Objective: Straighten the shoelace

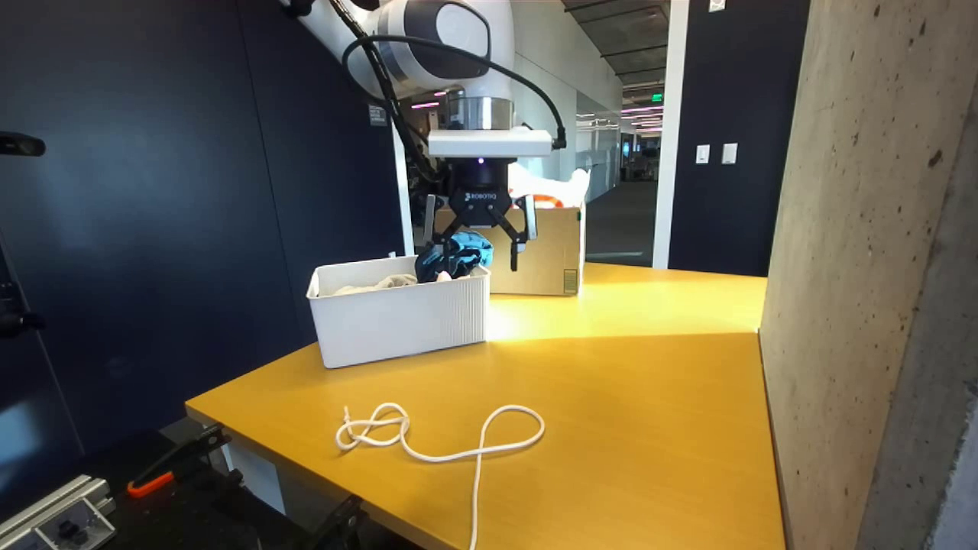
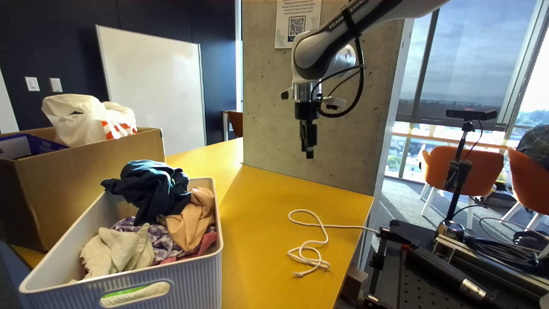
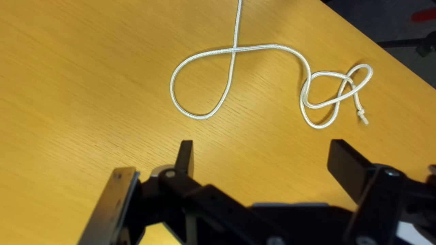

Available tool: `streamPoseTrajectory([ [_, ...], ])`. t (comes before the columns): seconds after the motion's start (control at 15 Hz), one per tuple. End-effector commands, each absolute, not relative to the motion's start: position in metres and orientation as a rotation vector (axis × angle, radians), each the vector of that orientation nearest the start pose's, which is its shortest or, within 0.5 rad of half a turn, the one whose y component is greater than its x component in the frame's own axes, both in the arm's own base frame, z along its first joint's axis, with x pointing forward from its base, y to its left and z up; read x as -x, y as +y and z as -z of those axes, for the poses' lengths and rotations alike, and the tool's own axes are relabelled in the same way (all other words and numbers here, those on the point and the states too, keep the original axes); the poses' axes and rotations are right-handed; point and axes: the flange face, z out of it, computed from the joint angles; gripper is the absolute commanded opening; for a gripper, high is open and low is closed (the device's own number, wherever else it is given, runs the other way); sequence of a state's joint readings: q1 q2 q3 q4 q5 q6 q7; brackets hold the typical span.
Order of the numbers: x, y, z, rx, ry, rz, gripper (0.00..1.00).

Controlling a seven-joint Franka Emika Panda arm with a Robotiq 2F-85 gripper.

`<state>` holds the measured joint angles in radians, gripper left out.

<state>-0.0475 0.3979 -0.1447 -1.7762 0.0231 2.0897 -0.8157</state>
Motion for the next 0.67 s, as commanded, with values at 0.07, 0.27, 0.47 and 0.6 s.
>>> streamPoseTrajectory([
  [0.07, -0.618, -0.091, -0.329, 2.989, -1.015, -0.178, 1.00],
  [0.27, -0.577, -0.073, -0.316, 3.016, -1.021, -0.281, 1.00],
  [0.47, -0.541, -0.045, -0.287, 3.031, -1.067, -0.399, 1.00],
  [0.6, -0.539, -0.029, -0.256, 3.039, -1.122, -0.435, 1.00],
])
